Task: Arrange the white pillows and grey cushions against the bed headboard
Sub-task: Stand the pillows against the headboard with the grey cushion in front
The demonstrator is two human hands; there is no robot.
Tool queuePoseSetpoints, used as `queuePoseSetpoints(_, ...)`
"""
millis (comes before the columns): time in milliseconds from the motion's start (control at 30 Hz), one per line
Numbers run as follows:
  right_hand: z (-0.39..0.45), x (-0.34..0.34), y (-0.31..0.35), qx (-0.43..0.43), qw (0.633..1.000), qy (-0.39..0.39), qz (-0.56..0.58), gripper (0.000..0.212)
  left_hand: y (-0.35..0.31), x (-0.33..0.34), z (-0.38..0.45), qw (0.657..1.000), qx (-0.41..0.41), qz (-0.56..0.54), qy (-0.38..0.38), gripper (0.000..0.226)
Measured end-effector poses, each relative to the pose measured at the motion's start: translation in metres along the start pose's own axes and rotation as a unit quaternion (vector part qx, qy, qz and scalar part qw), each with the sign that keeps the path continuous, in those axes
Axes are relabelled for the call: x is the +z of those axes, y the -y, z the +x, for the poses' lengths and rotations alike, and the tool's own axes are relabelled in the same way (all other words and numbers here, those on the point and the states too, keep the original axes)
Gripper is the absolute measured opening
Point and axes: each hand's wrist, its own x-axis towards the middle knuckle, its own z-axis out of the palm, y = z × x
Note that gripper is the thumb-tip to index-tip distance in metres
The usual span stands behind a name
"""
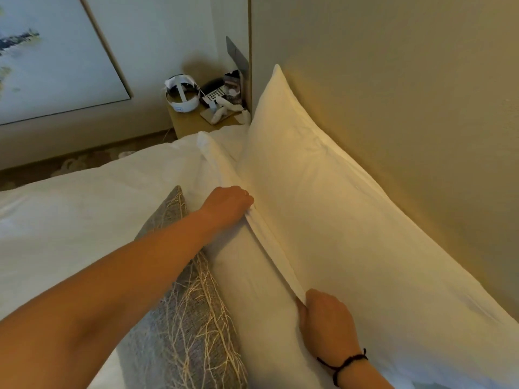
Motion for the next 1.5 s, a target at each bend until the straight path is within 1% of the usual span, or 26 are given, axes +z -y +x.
queuePoseSetpoints(100, 0.004, 0.002, 0.003, 0.007, 1.0, 0.015, -0.012, 0.033, -0.007, -0.001, 0.007, 0.999, -0.017, -0.013, 0.039, 0.024)
queuePoseSetpoints(200, -0.004, 0.003, 0.003, -0.004, 1.0, 0.006, -0.006, 0.026, 0.0, 0.001, -0.002, 0.999, -0.011, 0.014, 0.026, 0.031)
queuePoseSetpoints(267, -0.015, 0.0, -0.005, -0.001, 1.0, -0.005, 0.01, 0.028, 0.006, 0.002, -0.009, 0.999, -0.03, -0.033, -0.004, 0.031)
queuePoseSetpoints(333, -0.028, -0.003, -0.016, 0.002, 0.999, -0.01, 0.042, 0.035, 0.007, 0.004, -0.014, 0.992, -0.039, -0.121, -0.022, 0.027)
queuePoseSetpoints(367, -0.034, -0.004, -0.021, 0.0, 0.998, -0.015, 0.064, 0.037, 0.004, 0.004, -0.015, 0.986, -0.023, -0.162, -0.02, 0.025)
queuePoseSetpoints(433, -0.046, -0.008, -0.028, -0.012, 0.992, -0.026, 0.122, 0.04, -0.01, 0.005, -0.018, 0.977, 0.033, -0.21, 0.012, 0.02)
queuePoseSetpoints(500, -0.055, -0.012, -0.033, -0.021, 0.982, -0.053, 0.179, 0.04, -0.026, 0.007, -0.017, 0.972, 0.075, -0.219, 0.037, 0.019)
queuePoseSetpoints(533, -0.058, -0.014, -0.035, -0.023, 0.979, -0.072, 0.19, 0.039, -0.031, 0.007, -0.015, 0.972, 0.084, -0.217, 0.032, 0.02)
queuePoseSetpoints(600, -0.064, -0.016, -0.039, -0.03, 0.981, -0.103, 0.164, 0.037, -0.035, 0.003, -0.009, 0.973, 0.093, -0.213, 0.007, 0.018)
queuePoseSetpoints(700, -0.067, -0.017, -0.042, -0.028, 0.989, -0.133, 0.053, 0.038, -0.034, -0.001, -0.005, 0.974, 0.097, -0.207, -0.007, 0.017)
queuePoseSetpoints(833, -0.07, -0.019, -0.034, -0.038, 0.985, -0.152, -0.069, 0.039, -0.045, 0.006, -0.002, 0.983, 0.079, -0.165, -0.021, 0.02)
queuePoseSetpoints(900, -0.07, -0.018, -0.028, -0.031, 0.983, -0.163, -0.082, 0.032, -0.054, 0.014, 0.0, 0.989, 0.062, -0.131, -0.016, 0.022)
queuePoseSetpoints(967, -0.071, -0.013, -0.023, -0.041, 0.985, -0.149, -0.071, 0.029, -0.063, 0.023, 0.003, 0.995, 0.06, -0.08, -0.021, 0.024)
queuePoseSetpoints(1033, -0.074, -0.004, -0.015, -0.076, 0.989, -0.108, -0.06, 0.025, -0.066, 0.03, 0.003, 0.997, 0.068, -0.027, -0.038, 0.023)
queuePoseSetpoints(1100, -0.071, 0.006, -0.007, -0.087, 0.994, -0.06, -0.027, 0.012, -0.063, 0.036, 0.002, 0.995, 0.08, -0.004, -0.064, 0.022)
queuePoseSetpoints(1167, -0.054, 0.014, -0.001, -0.063, 0.998, -0.001, 0.012, 0.036, -0.056, 0.038, 0.0, 0.993, 0.081, -0.008, -0.081, 0.019)
queuePoseSetpoints(1200, -0.045, 0.017, 0.001, -0.063, 0.998, 0.012, 0.024, 0.045, -0.051, 0.039, 0.0, 0.994, 0.074, -0.015, -0.085, 0.016)
queuePoseSetpoints(1267, -0.024, 0.018, 0.01, -0.069, 0.997, 0.005, 0.046, 0.055, -0.037, 0.041, -0.001, 0.994, 0.042, -0.023, -0.094, 0.013)
queuePoseSetpoints(1300, -0.014, 0.018, 0.015, -0.075, 0.996, 0.002, 0.057, 0.059, -0.03, 0.043, -0.002, 0.995, 0.02, -0.025, -0.095, 0.017)
queuePoseSetpoints(1400, 0.021, 0.015, 0.036, -0.111, 0.99, 0.018, 0.084, 0.06, -0.003, 0.043, -0.001, 0.996, -0.058, -0.035, -0.06, 0.035)
queuePoseSetpoints(1500, 0.059, 0.008, 0.055, -0.146, 0.982, 0.04, 0.116, 0.056, 0.021, 0.038, 0.006, 0.995, -0.099, -0.017, -0.016, 0.045)
